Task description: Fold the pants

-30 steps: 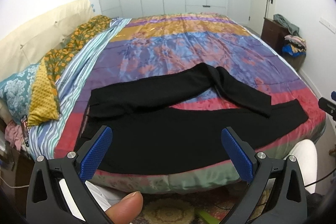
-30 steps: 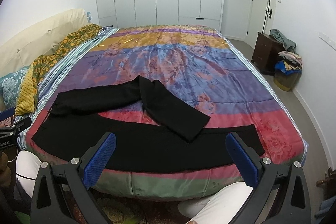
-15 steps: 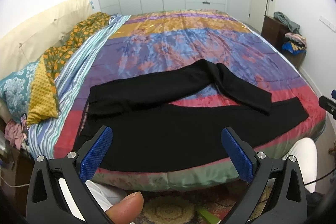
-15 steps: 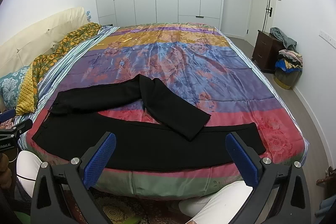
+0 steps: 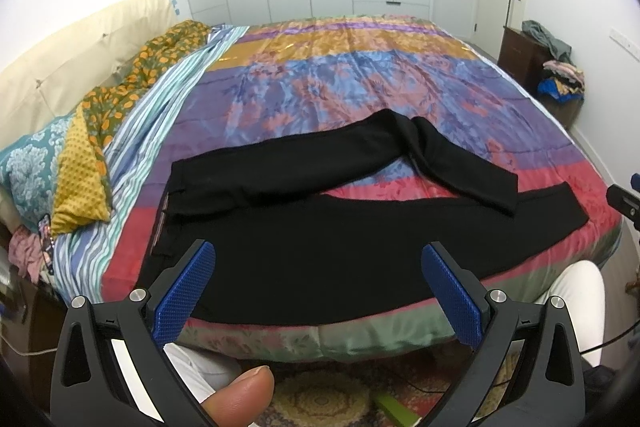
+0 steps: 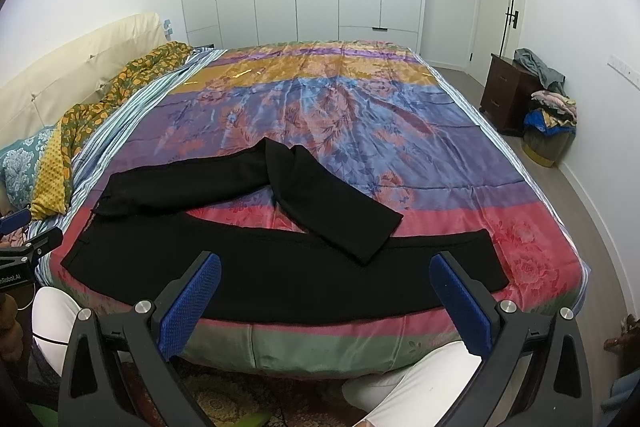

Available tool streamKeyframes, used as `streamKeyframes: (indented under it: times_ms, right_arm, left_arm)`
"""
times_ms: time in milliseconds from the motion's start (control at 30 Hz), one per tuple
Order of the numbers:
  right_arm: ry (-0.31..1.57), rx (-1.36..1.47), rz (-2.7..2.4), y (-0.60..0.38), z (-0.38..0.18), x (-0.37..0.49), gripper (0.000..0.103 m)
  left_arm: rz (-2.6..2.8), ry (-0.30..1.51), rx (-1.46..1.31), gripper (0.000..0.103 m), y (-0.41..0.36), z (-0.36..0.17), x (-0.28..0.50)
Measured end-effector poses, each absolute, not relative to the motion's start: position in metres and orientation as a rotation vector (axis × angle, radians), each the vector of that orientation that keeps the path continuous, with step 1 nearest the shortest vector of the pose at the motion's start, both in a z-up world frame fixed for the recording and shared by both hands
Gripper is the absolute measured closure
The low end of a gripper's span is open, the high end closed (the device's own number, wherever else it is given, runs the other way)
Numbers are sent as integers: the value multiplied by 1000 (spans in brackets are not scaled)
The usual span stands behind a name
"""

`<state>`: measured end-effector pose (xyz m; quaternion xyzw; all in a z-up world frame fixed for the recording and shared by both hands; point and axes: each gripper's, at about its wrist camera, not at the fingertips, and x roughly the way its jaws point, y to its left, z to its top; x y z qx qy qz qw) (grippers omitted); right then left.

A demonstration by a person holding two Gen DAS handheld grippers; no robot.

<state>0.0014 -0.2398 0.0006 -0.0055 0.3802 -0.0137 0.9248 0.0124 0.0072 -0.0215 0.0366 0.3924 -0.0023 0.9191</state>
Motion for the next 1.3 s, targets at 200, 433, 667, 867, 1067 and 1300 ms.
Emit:
streamKeyframes:
  times_ms: [200,433,667,867,1067,1300]
  right_arm:
    - [786,-8,-25,-239,-3,2,0]
    - [788,-8,-26,-239,-3,1,0]
    - [791,-4,-27,-240,-8,0,0]
    - [790,-4,-27,-240,-8,0,0]
    - [788,-5,-29,-239,-9,-1,0]
    - [803,3,-30,-242,-14,-4,0]
  left_arm:
    - [0,813,75,0,7,-24,11]
    - [1,814,77,0,8,-24,11]
    - [1,814,77,0,8,-24,11]
    - [0,815,77,0,8,-23,12]
    - [5,815,65,0,8,-26,10]
    - [5,840,63,0,6,-32,11]
